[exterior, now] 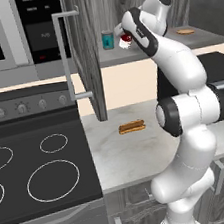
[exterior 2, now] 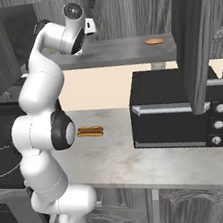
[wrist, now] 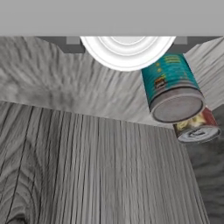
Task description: Pick the cans from the counter and place them in their designated side in the cabinet.
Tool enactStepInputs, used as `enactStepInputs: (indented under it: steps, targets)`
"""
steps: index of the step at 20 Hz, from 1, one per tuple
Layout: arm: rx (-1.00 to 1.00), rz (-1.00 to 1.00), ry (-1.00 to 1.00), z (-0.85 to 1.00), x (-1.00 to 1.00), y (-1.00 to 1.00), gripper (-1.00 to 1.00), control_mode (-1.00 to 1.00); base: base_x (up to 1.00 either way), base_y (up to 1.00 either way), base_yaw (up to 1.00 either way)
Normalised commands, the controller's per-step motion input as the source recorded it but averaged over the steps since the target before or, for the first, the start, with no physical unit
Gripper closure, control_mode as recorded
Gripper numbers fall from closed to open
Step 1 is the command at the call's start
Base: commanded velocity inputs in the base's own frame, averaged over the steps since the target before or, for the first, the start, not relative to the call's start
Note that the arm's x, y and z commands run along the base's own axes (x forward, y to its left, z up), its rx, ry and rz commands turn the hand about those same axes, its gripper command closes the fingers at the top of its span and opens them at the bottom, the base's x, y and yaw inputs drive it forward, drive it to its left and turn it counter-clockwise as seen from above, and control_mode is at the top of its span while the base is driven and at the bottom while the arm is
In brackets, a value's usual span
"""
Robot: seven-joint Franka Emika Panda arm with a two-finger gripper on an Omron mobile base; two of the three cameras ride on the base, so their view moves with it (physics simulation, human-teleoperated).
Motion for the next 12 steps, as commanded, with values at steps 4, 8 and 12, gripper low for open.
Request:
enactStepInputs:
  steps: [4, 8, 12]
  targets:
    - [0.00, 0.00, 0.02, -0.09, 0.09, 0.00, 1.00, -1.00, 0.00, 0.00, 0.00]
    - [0.00, 0.00, 0.02, -0.12, 0.08, 0.02, 1.00, -1.00, 0.00, 0.00, 0.00]
    - [0.00, 0.00, 0.02, -0.13, 0.08, 0.05, 1.00, -1.00, 0.00, 0.00, 0.00]
